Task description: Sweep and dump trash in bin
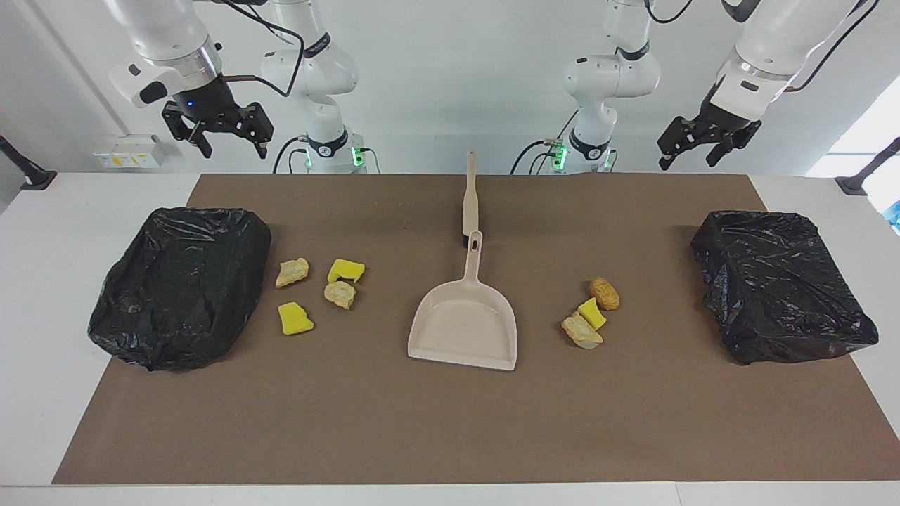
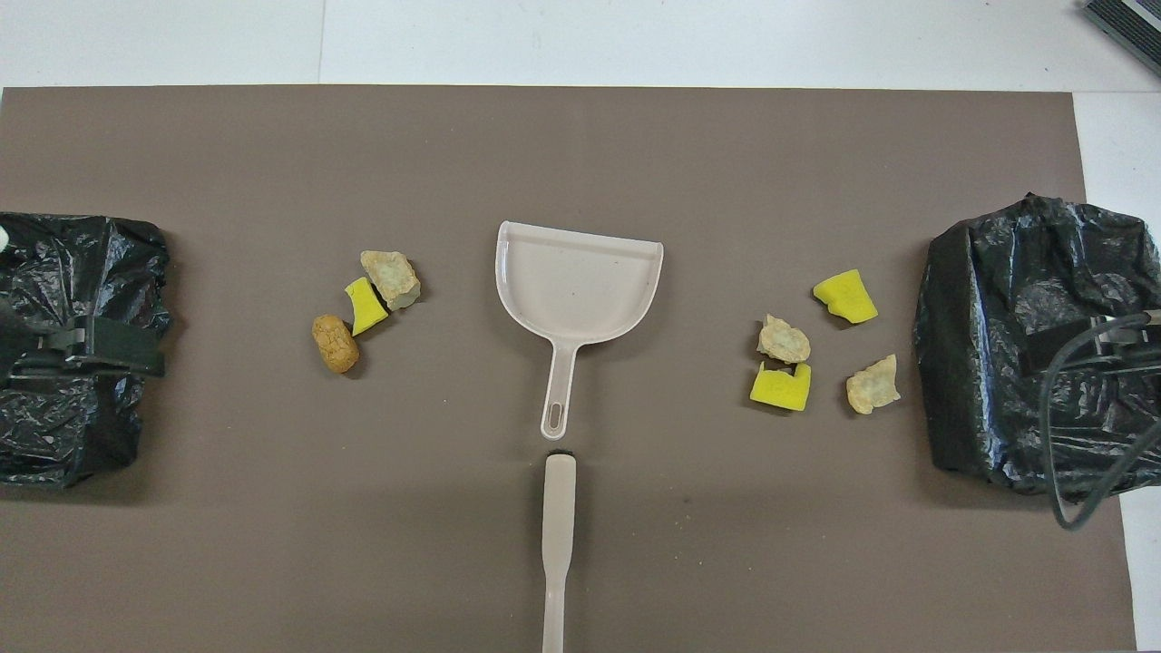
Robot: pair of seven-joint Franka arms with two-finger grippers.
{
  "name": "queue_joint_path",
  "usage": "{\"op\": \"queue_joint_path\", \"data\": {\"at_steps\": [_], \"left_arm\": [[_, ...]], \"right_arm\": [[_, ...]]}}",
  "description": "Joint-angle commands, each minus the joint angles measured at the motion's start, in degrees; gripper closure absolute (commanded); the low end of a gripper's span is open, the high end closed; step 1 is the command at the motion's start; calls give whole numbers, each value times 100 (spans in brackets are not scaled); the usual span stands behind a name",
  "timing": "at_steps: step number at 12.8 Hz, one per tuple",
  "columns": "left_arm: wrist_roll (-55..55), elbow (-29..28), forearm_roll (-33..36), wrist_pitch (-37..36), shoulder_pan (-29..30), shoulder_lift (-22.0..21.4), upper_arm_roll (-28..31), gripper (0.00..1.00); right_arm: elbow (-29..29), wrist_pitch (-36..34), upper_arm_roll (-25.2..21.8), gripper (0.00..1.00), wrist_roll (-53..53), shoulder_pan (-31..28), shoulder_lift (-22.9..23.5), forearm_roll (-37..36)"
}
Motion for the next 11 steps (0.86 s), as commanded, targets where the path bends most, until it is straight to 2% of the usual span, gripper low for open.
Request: {"op": "queue_joint_path", "data": {"at_steps": [1,7,11], "left_arm": [[-135,-643,19,381,-348,-323,-17,0],[-1497,-1706,10,1926,-1631,-288,-17,0],[-1612,-1944,10,2315,-2080,-174,-17,0]], "right_arm": [[-56,76,31,0,85,-33,-78,106],[-56,76,31,0,85,-33,-78,106],[-65,76,31,0,76,-33,-78,115]]}}
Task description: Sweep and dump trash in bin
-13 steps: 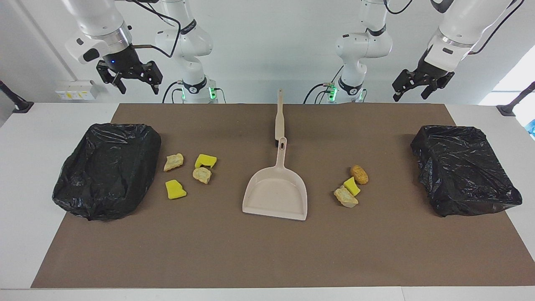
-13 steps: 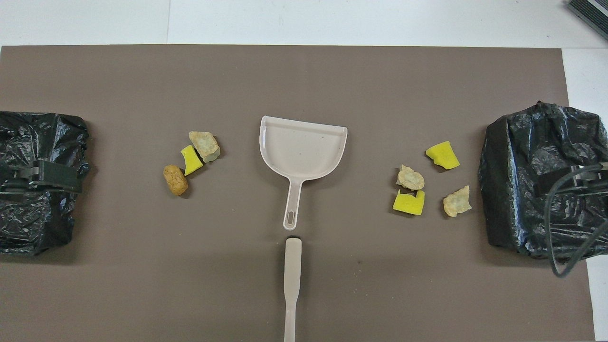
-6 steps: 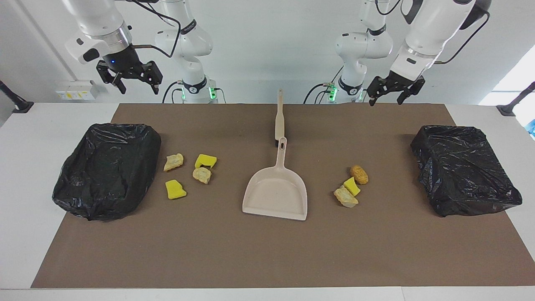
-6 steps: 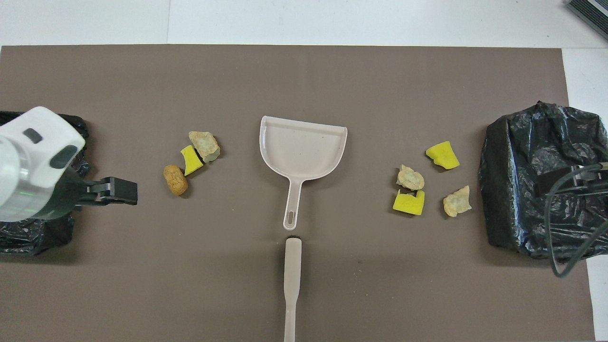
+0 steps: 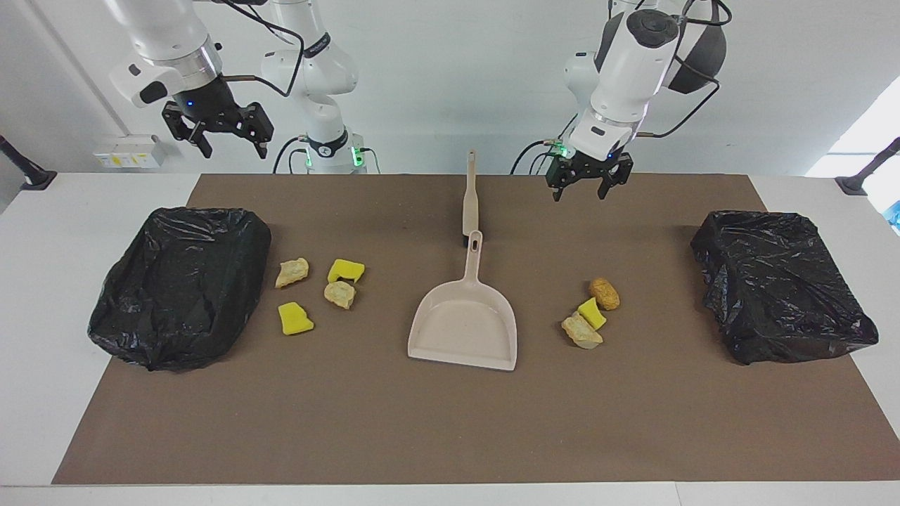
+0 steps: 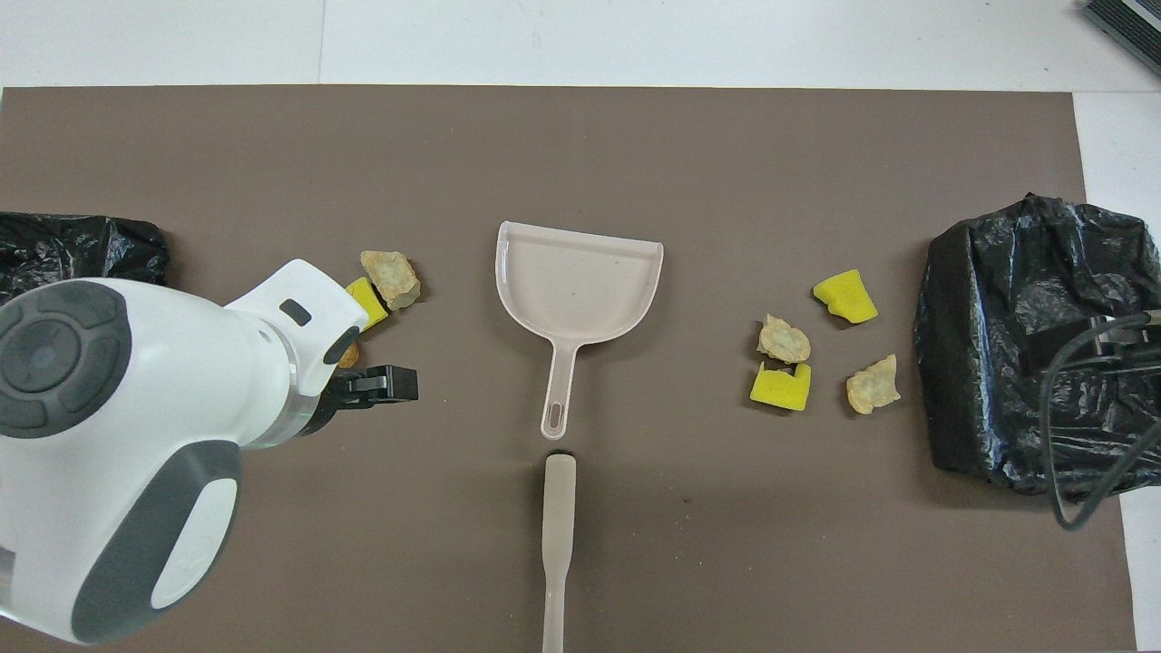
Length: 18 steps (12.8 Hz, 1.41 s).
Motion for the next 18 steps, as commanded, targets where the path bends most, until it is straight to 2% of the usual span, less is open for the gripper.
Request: {"op": "queue_joint_path", "data": {"at_steps": [1,5,8,10,13,15,18], "left_arm": [[-133,-351,21,318,-408,-28,102,0],[-757,-1001,21,1038,-1102,51,102,0],[-950,-1248,21,1364,-1630,411,102,0],[-1214,-1538,21,1768,-1841,421,93,0],[-1259,-1872,-23,1875,-2315,429,93,0],[-1539,-2162,-146,2172,-2597,403,93,0],[-1575,-2260,-155,2218,-2896,324,93,0]], "right_arm": [[-73,84,39,0,68,-24,-86,112],[-249,172,163,0,76,63,-217,112],[-398,224,206,0,68,64,-305,296],[-608,383,302,0,76,64,-314,314],[-1004,918,329,0,76,64,-472,314],[-1031,989,391,0,68,64,-455,366],[-1040,1025,391,0,76,64,-402,516]]}}
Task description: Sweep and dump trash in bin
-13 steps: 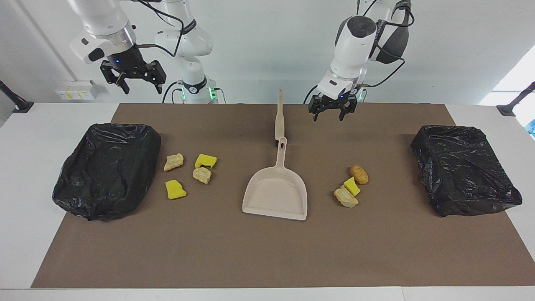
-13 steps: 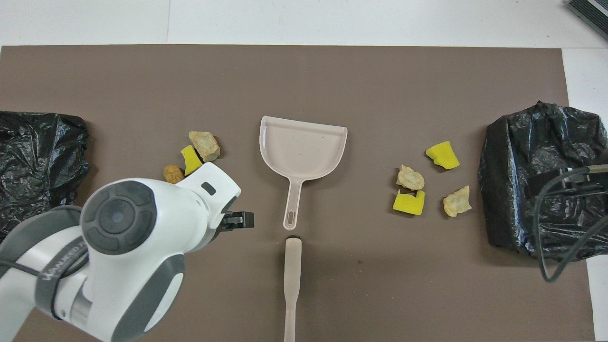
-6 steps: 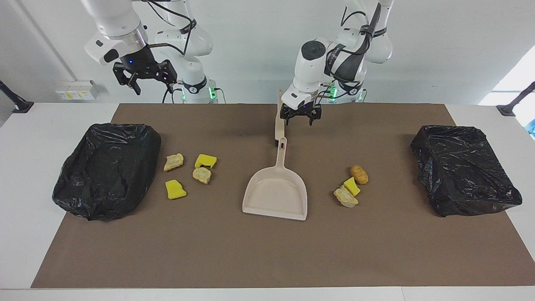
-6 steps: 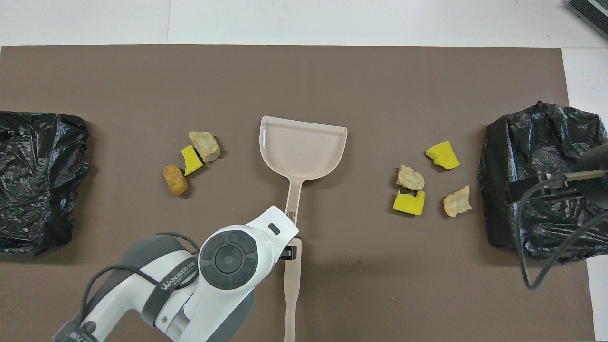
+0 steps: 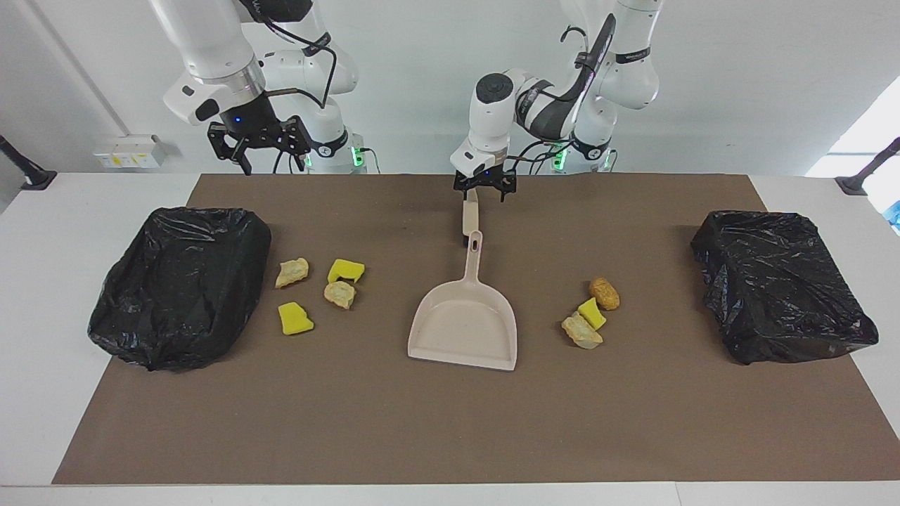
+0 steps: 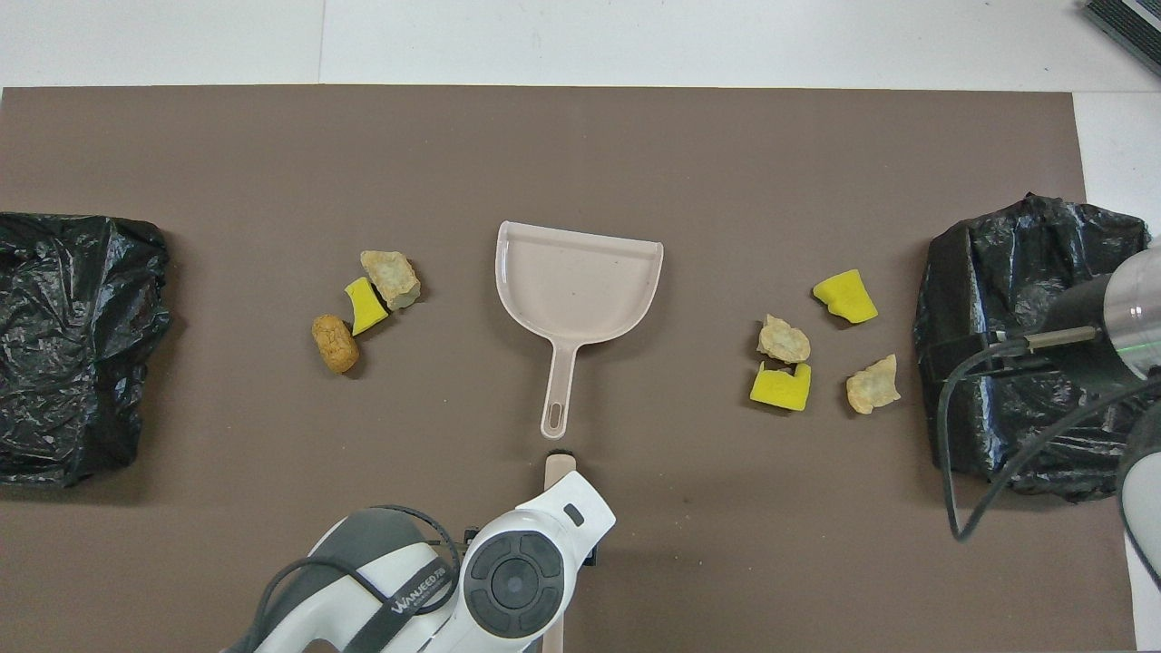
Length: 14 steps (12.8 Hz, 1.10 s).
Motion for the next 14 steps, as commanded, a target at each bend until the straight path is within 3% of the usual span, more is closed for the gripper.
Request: {"op": "queue_joint_path", "data": {"at_steps": [1,5,8,9,12,14], "left_arm": [[-56,-229,-106,154,-321,-222,97,0],[-82,-510,-141,128,-804,-327,97,0],[-179,-510,-141,93,-832,-345,88,0],[-197,-510,-141,49,-849,-354,88,13],[-206,-510,-185,-153,-946,-398,88,99],[-197,-510,-185,-162,-946,-398,88,100]], "right_arm": [[-208,241,15,0,94,51,-125,109],[-252,137,15,0,182,367,15,82],[-103,-118,15,1,164,376,331,12],[-103,-171,23,2,164,394,358,3],[-112,-180,23,5,121,473,393,-23],[-147,-180,23,5,121,482,402,-23]]}}
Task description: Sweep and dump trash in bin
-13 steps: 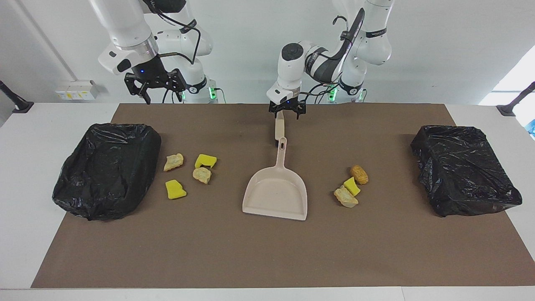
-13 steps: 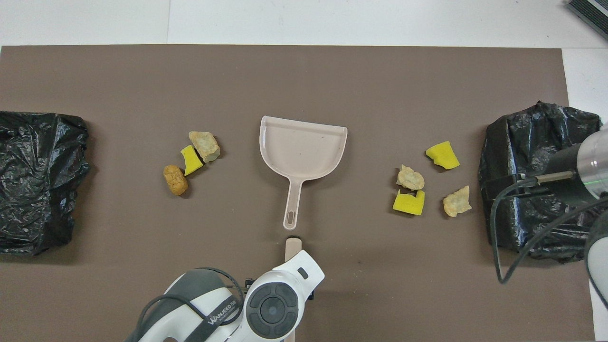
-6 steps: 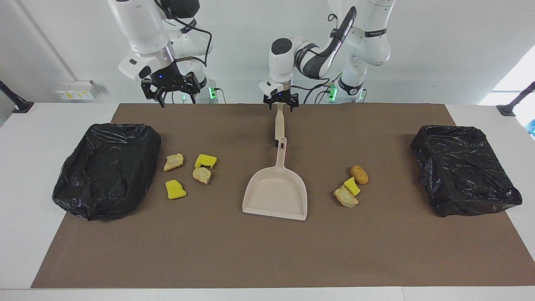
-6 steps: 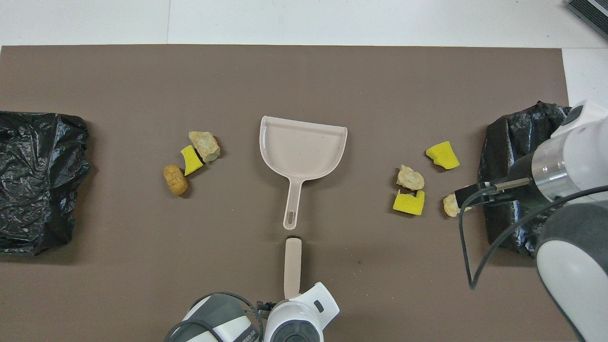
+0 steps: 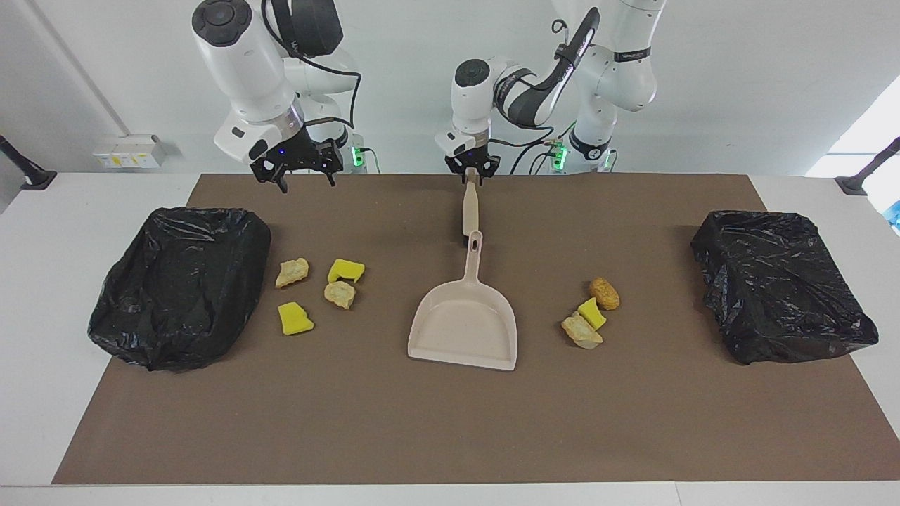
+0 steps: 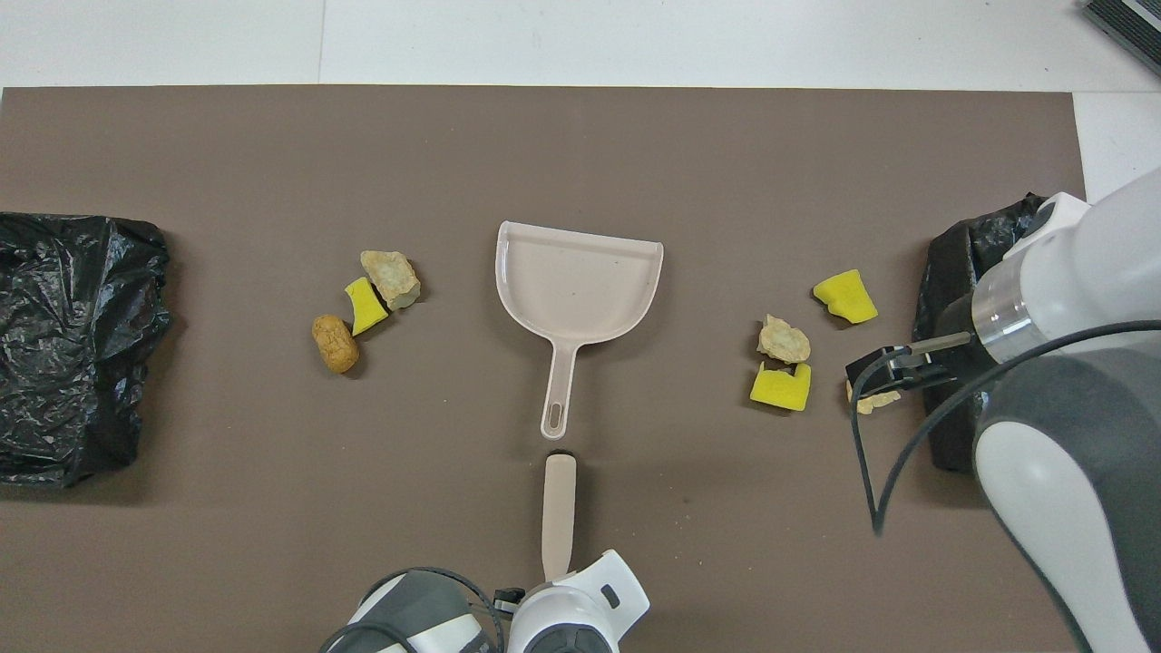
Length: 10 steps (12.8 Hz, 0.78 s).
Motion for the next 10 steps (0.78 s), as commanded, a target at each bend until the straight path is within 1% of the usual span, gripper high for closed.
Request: {"op": "queue_joint_path", "data": {"at_steps": [1,3,5,8,10], "left_arm": [[-44,-168,-85,-75,-113,-205,88,100],[-27,-159,-77,-118,-104,-205,97,100],[0,-71,-77,-433,-78,-197,114,100],[9,69,-77,-873,10,-346,167,100],[44,227,-77,-1233,212,-364,176,100]], "right_arm": [[28,-134,7,5,71,13,24,-42],[2,-160,7,5,62,21,24,-51],[1,-152,7,5,62,48,24,-42],[-7,-108,7,5,115,83,24,-33],[1,-20,7,5,211,170,50,28]]}}
